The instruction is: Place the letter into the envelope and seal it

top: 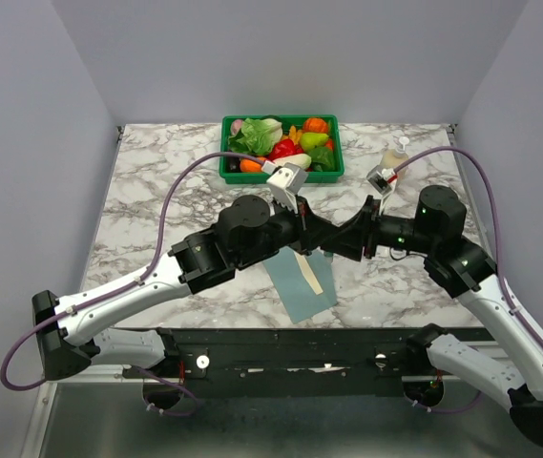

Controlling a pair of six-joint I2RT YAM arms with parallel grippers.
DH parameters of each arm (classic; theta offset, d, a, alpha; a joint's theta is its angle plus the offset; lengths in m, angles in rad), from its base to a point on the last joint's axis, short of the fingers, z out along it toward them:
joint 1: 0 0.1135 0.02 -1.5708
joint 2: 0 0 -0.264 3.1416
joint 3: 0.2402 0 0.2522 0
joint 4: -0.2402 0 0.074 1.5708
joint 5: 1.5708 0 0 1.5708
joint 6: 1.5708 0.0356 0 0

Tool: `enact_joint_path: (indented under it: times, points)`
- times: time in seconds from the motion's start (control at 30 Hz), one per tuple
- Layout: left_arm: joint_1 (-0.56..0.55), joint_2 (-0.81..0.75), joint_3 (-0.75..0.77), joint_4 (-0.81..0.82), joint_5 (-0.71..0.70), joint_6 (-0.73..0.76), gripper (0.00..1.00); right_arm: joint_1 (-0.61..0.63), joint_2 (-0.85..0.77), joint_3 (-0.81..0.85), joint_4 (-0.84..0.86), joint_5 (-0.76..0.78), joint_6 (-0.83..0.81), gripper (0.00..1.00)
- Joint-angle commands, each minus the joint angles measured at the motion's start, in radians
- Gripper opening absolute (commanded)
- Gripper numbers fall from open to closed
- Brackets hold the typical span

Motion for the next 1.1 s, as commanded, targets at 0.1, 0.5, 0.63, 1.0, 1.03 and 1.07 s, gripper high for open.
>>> enact_joint_path:
  times: [0.1,0.5,0.63,1.0,1.03,1.07]
  points:
    - [-0.009,0.013,0.115,-0.095,0.045,0.14,0.0,0.006,0.037,0.047,-0.022,-0.052,-0.002,0.47]
    - [-0.009,0.069,0.183,-0.146,0.091,0.195,0.0,0.006,0.038,0.049,-0.023,-0.085,-0.002,0.38]
    - [-0.009,0.085,0.183,-0.145,0.114,0.19,0.0,0.006,0.03,0.042,-0.017,-0.082,0.002,0.36]
    - [-0.009,0.112,0.235,-0.206,0.145,0.246,0.0,0.006,0.033,0.029,-0.014,-0.096,0.002,0.28]
    - [-0.009,0.115,0.238,-0.21,0.151,0.249,0.0,0.006,0.032,0.03,-0.013,-0.098,0.002,0.23]
    - [-0.009,0.117,0.241,-0.217,0.154,0.252,0.0,0.006,0.032,0.03,-0.014,-0.096,0.002,0.19]
